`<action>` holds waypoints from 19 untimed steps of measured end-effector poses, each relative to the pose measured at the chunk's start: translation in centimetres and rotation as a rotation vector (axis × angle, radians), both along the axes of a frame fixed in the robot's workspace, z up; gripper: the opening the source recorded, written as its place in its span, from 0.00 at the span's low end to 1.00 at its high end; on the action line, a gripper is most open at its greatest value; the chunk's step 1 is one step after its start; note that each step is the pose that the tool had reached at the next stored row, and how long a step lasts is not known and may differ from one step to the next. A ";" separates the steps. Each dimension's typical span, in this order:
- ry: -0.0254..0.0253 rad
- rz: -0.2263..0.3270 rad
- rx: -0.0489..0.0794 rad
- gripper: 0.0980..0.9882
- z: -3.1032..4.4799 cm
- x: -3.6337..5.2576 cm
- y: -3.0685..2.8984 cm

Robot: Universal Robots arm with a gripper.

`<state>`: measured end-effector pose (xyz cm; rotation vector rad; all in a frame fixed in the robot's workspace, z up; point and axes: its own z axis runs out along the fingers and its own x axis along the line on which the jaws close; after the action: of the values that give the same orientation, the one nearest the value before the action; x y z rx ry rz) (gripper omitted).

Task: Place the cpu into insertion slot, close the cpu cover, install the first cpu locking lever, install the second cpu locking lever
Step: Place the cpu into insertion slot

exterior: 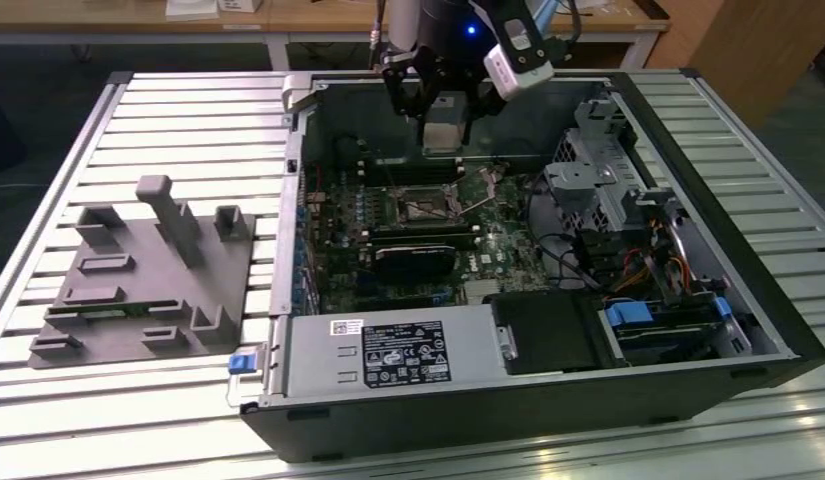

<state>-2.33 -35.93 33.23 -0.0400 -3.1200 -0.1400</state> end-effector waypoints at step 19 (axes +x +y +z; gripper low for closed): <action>0.0000 0.000 0.000 0.49 -1.15 0.00 0.00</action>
<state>-2.33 -35.93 32.08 -0.0400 -3.1200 -0.1401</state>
